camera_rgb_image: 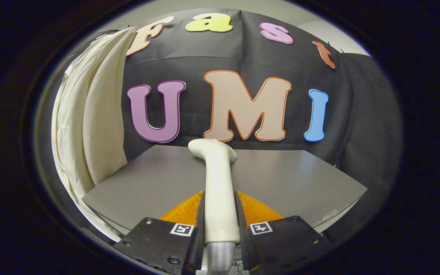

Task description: Iron the clothes twice with a garment steamer, once on the left side and once on the right side.

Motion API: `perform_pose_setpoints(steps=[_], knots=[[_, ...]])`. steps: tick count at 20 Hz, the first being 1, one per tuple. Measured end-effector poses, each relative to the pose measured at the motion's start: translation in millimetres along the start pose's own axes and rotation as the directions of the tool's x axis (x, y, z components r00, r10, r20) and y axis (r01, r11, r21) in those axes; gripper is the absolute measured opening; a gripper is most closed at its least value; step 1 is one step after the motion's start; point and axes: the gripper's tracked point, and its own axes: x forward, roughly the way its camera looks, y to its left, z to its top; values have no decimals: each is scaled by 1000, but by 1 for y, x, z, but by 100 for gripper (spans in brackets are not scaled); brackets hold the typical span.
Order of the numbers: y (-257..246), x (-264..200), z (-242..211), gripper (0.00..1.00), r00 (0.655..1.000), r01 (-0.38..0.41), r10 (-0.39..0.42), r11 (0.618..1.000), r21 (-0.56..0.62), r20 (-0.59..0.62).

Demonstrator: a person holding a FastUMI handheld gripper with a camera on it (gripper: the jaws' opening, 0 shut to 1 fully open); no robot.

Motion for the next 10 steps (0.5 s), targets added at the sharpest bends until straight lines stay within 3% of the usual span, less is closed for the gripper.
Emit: perform_pose_setpoints(steps=[10], knots=[[30, -58, 29, 38, 994, -88, 86, 996, 21, 64]])
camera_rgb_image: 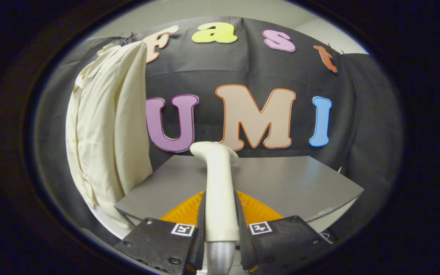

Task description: Iron the clothes twice with a garment steamer, once on the left side and once on the right side.

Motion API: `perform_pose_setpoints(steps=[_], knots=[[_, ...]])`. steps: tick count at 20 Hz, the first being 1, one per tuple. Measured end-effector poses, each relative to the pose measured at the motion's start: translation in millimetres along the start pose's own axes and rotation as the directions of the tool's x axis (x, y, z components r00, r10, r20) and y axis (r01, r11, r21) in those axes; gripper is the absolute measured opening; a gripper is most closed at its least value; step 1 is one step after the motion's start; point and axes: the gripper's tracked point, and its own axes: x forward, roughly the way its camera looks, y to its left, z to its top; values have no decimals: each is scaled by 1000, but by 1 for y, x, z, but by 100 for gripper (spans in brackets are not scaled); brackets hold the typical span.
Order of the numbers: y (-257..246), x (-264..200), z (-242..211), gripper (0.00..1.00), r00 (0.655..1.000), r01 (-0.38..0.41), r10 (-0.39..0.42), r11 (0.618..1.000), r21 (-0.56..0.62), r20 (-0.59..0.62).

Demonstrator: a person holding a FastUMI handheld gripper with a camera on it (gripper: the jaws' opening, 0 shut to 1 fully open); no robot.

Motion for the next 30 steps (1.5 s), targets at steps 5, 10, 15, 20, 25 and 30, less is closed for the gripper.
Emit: perform_pose_setpoints(steps=[5, 10, 15, 20, 25, 30], knots=[[21, -48, 26, 38, 998, -22, 22, 1000, 0, 55], [54, -102, 53, 38, 991, -55, 55, 998, -7, 118], [112, -155, 68, 37, 988, -68, 66, 998, 9, 141], [200, -214, 73, 36, 986, -61, 57, 998, 16, 154], [298, -249, 72, 36, 983, -84, 77, 996, 38, 167], [365, -252, 63, 35, 984, -76, 69, 997, 34, 165]])
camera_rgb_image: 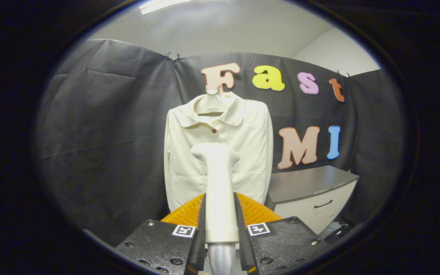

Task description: Iron the clothes twice with a garment steamer, once on the left side and once on the right side.

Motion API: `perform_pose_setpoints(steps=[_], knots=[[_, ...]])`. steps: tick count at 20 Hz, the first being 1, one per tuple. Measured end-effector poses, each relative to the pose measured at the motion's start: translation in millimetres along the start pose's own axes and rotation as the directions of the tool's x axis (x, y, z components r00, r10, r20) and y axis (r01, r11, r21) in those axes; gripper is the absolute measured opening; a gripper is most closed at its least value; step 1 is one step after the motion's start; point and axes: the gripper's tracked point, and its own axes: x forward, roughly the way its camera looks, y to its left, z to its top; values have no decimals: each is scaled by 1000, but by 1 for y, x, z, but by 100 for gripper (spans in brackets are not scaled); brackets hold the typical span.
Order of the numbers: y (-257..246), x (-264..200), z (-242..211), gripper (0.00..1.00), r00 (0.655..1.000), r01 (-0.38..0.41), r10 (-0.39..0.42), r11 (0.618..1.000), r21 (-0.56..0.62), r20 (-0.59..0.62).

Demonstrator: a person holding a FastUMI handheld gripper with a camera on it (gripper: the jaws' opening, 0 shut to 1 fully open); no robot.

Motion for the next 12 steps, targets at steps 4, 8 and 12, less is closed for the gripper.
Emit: perform_pose_setpoints(steps=[4, 8, 12], knots=[[28, 23, 8, 35, 999, -10, 9, 1000, 7, 32], [49, 76, -7, 35, 999, -44, 45, 999, -30, 15], [54, 119, -29, 35, 999, -44, 44, 999, -23, 1]])
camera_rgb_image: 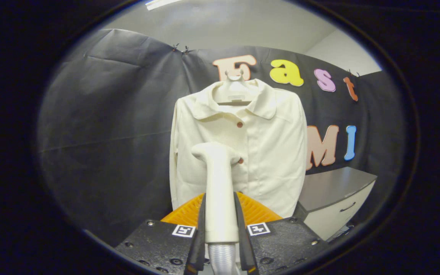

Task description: Iron the clothes twice with a garment steamer, once on the left side and once on the right side.

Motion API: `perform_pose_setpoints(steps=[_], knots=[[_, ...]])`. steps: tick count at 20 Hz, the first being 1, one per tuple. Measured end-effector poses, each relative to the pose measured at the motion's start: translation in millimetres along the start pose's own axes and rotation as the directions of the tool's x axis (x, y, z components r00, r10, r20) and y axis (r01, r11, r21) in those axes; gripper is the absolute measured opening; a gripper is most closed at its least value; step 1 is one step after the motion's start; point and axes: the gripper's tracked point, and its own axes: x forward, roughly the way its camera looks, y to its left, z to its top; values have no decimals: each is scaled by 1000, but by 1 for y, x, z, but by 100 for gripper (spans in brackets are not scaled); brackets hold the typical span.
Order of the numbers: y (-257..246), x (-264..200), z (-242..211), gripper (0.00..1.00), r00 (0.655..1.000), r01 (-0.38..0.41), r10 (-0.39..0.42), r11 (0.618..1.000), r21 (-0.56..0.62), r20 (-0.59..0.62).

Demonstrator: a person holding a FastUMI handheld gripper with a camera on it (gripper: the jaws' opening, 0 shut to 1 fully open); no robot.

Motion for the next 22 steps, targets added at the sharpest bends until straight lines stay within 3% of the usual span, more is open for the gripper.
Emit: perform_pose_setpoints(steps=[13, 22], knots=[[8, 54, -118, 30, 973, -32, 37, 999, 23, -230], [14, 59, -183, 29, 942, -35, 52, 998, 56, -332]])
